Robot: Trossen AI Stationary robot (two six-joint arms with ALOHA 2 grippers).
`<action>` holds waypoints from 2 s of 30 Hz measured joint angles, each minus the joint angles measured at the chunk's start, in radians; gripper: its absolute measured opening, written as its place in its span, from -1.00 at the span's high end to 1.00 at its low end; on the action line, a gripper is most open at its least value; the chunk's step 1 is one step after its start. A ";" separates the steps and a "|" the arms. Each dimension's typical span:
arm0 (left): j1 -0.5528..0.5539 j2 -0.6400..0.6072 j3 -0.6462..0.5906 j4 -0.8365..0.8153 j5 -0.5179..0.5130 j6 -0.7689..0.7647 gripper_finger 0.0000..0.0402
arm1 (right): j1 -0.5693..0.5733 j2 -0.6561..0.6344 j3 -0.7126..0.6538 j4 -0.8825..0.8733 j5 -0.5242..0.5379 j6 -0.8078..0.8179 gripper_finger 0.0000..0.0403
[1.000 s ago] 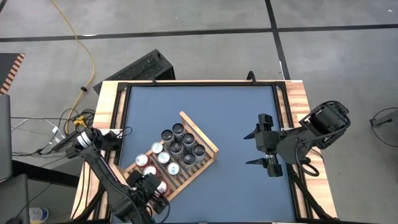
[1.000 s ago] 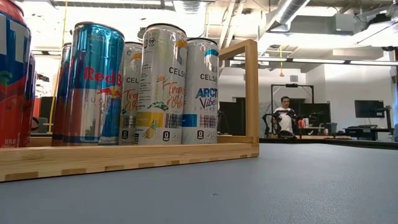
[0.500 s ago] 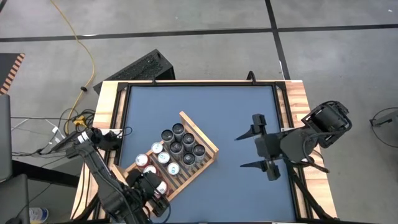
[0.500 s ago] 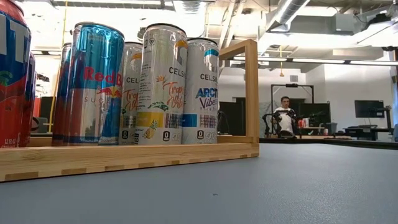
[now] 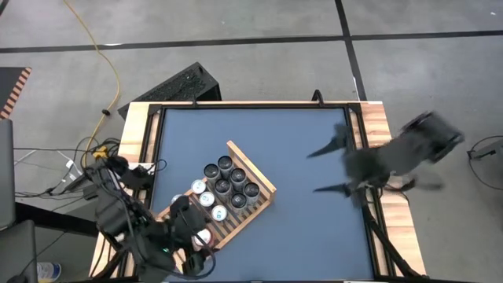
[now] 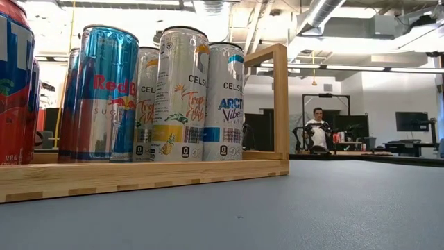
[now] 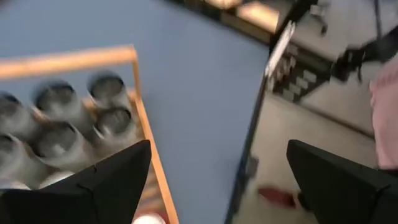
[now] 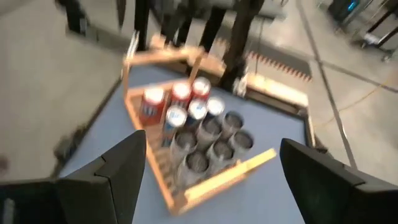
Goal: Place canned beverage on shelf
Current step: Return to Home Position
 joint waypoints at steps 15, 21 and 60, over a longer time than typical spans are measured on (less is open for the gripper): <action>-0.175 -0.232 -0.098 0.346 -0.337 0.501 -0.80 | 0.002 -0.444 -0.305 0.103 -0.067 0.083 -0.65; -0.151 -0.321 -0.357 0.745 -0.190 0.688 -0.80 | 0.002 -0.681 -0.744 0.441 -0.053 0.084 -0.65; -0.067 -1.425 -1.986 2.130 0.144 0.921 -0.80 | 0.002 -1.490 -1.423 0.715 0.131 0.223 -0.65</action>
